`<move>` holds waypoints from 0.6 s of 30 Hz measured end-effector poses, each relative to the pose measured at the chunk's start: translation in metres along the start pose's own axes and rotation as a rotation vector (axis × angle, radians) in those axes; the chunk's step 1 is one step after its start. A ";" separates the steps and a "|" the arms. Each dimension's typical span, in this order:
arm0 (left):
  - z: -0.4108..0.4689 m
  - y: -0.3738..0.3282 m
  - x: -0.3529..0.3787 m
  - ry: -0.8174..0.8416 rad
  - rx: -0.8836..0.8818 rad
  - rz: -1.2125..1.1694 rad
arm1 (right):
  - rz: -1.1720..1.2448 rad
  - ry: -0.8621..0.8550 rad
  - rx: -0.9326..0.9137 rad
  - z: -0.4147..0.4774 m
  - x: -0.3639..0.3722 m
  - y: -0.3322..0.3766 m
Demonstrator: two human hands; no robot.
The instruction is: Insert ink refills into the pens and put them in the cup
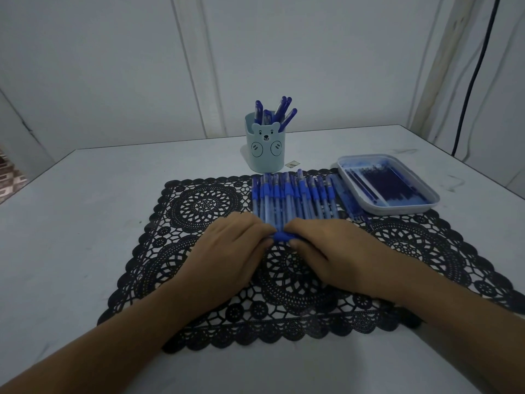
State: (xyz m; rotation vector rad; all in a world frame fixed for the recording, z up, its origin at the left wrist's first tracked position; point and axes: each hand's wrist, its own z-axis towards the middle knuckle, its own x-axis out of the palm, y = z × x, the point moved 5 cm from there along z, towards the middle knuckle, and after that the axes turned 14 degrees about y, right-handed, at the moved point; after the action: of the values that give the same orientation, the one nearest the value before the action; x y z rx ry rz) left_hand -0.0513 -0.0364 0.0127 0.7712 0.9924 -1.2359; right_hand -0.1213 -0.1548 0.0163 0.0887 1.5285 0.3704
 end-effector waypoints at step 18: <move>0.000 0.021 0.002 0.022 -0.196 -0.108 | 0.147 0.009 0.195 -0.008 -0.006 -0.021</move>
State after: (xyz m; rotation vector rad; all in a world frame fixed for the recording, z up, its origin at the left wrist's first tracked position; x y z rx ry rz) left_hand -0.0308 -0.0336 0.0103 0.5860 1.1669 -1.2028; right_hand -0.1249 -0.1777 0.0155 0.3540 1.5686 0.3380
